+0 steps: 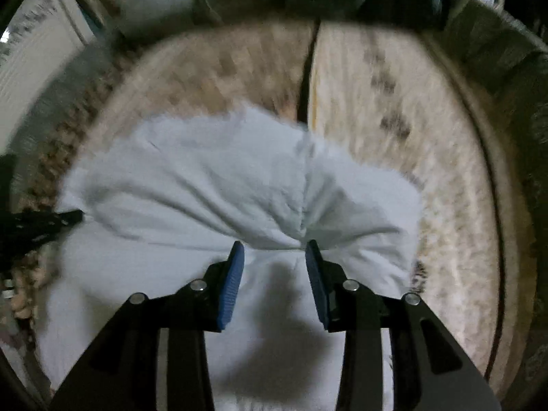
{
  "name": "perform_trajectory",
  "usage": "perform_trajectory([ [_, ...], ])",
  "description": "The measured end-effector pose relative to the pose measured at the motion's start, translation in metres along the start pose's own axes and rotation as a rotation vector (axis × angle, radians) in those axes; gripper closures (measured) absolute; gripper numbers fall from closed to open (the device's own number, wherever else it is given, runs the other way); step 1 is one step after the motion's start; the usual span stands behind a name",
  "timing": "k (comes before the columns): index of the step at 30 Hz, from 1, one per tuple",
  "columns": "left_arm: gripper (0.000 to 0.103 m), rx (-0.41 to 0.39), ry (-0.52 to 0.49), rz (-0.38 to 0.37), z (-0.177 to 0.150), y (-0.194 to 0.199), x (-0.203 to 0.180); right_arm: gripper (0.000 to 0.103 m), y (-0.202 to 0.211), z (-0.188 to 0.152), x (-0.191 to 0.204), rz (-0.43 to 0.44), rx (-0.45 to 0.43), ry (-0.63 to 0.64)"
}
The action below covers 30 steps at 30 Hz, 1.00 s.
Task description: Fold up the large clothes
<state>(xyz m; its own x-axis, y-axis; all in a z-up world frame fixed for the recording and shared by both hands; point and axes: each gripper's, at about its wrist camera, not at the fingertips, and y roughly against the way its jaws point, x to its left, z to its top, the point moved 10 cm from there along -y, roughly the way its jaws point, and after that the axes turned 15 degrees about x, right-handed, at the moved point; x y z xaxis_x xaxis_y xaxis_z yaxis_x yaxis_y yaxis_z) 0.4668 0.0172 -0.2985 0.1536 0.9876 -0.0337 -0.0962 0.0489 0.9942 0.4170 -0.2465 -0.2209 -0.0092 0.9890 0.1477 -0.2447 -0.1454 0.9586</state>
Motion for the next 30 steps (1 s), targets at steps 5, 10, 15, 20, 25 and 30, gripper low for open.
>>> perform_trajectory([
  [5, 0.100, -0.073, 0.030, 0.037, -0.026, 0.022, 0.019, 0.063, 0.034, -0.040, -0.011, -0.003, -0.091, -0.044],
  [10, 0.101, 0.008, 0.011, 0.069, -0.039, -0.014, 0.016, 0.063, 0.007, -0.064, -0.026, -0.063, -0.056, -0.049],
  [15, 0.101, 0.022, -0.011, 0.103, -0.041, -0.023, 0.016, 0.055, -0.015, -0.066, -0.043, -0.113, -0.037, -0.054],
  [20, 0.101, -0.002, -0.051, 0.083, -0.040, -0.019, 0.012, 0.039, -0.044, -0.062, -0.054, -0.086, -0.018, -0.065],
  [25, 0.101, -0.037, -0.046, 0.027, -0.040, -0.015, 0.018, 0.029, -0.057, -0.064, -0.062, -0.043, -0.011, -0.081],
  [30, 0.101, -0.060, -0.052, 0.004, -0.042, -0.015, 0.017, 0.028, -0.060, -0.067, -0.062, -0.038, -0.014, -0.076],
])
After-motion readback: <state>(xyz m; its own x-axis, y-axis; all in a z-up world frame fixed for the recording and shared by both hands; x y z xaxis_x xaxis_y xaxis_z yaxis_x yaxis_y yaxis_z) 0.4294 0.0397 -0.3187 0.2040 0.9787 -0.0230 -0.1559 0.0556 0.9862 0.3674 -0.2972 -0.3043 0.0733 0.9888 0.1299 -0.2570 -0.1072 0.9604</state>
